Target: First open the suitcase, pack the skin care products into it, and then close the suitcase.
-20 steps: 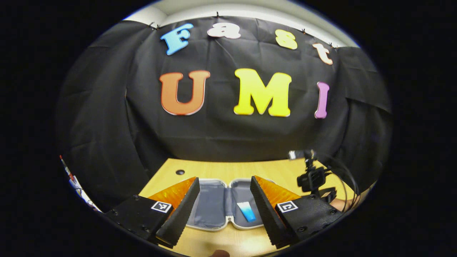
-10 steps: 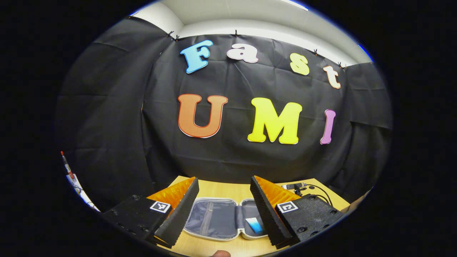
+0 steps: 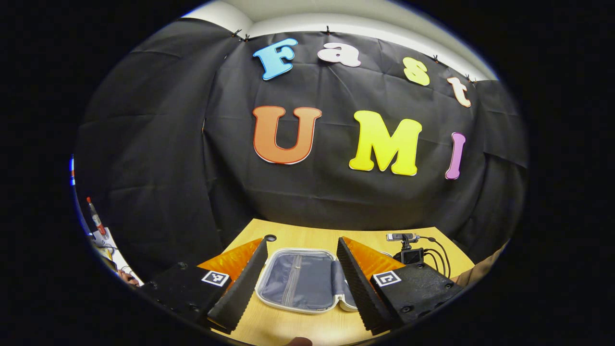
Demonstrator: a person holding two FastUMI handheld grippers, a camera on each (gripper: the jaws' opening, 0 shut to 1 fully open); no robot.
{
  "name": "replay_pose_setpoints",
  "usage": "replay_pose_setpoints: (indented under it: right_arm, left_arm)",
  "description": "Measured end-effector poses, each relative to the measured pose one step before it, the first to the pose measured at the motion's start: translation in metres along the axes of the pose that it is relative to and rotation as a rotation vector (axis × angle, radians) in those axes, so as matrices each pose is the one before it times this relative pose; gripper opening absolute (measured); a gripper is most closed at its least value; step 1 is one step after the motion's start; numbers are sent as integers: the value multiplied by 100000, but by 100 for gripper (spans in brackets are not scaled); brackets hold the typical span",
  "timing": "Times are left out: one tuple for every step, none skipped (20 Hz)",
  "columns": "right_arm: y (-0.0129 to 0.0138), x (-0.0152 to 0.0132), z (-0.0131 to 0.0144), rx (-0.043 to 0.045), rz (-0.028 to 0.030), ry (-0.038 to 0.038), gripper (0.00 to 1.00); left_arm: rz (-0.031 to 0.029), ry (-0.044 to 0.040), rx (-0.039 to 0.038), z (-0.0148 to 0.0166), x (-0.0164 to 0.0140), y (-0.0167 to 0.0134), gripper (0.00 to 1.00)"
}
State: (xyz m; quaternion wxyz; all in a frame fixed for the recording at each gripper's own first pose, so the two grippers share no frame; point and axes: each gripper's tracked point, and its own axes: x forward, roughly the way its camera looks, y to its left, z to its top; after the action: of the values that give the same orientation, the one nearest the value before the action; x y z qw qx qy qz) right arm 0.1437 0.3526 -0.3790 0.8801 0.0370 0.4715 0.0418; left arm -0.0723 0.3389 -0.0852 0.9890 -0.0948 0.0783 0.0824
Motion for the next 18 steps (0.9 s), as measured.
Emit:
replay_pose_setpoints:
  right_arm:
    - [-25, -250, -11, -404, -14, 412, 39]
    - [157, 27, 192, 390, 426, -300, 40]
    - [152, 61, -166, 746, 131, 664, 41]
    - [-64, -183, 82, 769, -590, 512, 45]
    - [-80, -69, -131, 507, -311, 359, 45]
    - [238, -385, 97, 893, 925, -432, 41]
    - [589, -539, 219, 211, 2247, -1351, 43]
    - [279, -1004, 549, -1600, 1026, -2881, 55]
    - [606, -1155, 601, -2446, 1967, -3682, 59]
    - [307, -1500, 1183, -3386, 517, -5306, 66]
    - [-110, -1853, 1597, -3431, -934, -7025, 73]
    - [-79, -2004, 1938, -2959, -602, -7186, 80]
    - [112, -2306, 2031, -2587, 212, -6663, 80]
    - [-141, -2284, 2032, -1830, 159, -6079, 80]
    - [-317, -2096, 1885, -1241, 225, -5862, 84]
    - [-277, -2238, 2203, -862, 953, -5831, 80]
    - [-669, -2019, 1957, -999, -81, -5679, 82]
    - [-611, -2133, 1902, -525, 404, -4986, 81]
  left_arm:
    - [-499, 944, -1632, -323, 108, -32, 93]
    - [-142, 1012, -1477, -438, 137, 118, 93]
    - [718, 1046, -1147, -486, 40, 272, 93]
    - [898, 484, -1207, -210, 82, 433, 93]
    - [-667, 1019, -1862, -414, 166, 88, 93]
    - [41, 1043, -1929, -506, 235, 196, 93]
    - [-608, 831, -1081, -415, 295, 457, 93]
    - [-806, 1013, -530, -387, 401, 479, 93]
    - [1033, 1205, -384, -351, 529, 958, 93]
    - [1114, 1457, -956, -300, 573, 1207, 93]
    - [732, 1022, -1387, -205, 631, 1112, 93]
    - [305, 780, -1592, -1, 1032, 932, 93]
    - [550, 201, -683, 107, 905, 1521, 93]
    - [-561, 470, -984, -83, 1158, 1288, 93]
    - [-361, 2436, -2052, -412, 1148, 1391, 93]
    - [-1486, 2709, -3450, -577, 1459, 1342, 93]
    - [-917, 3669, -5483, -761, 1202, 1300, 93]
    - [-2051, 4982, -5279, -1030, 1369, 1077, 94]
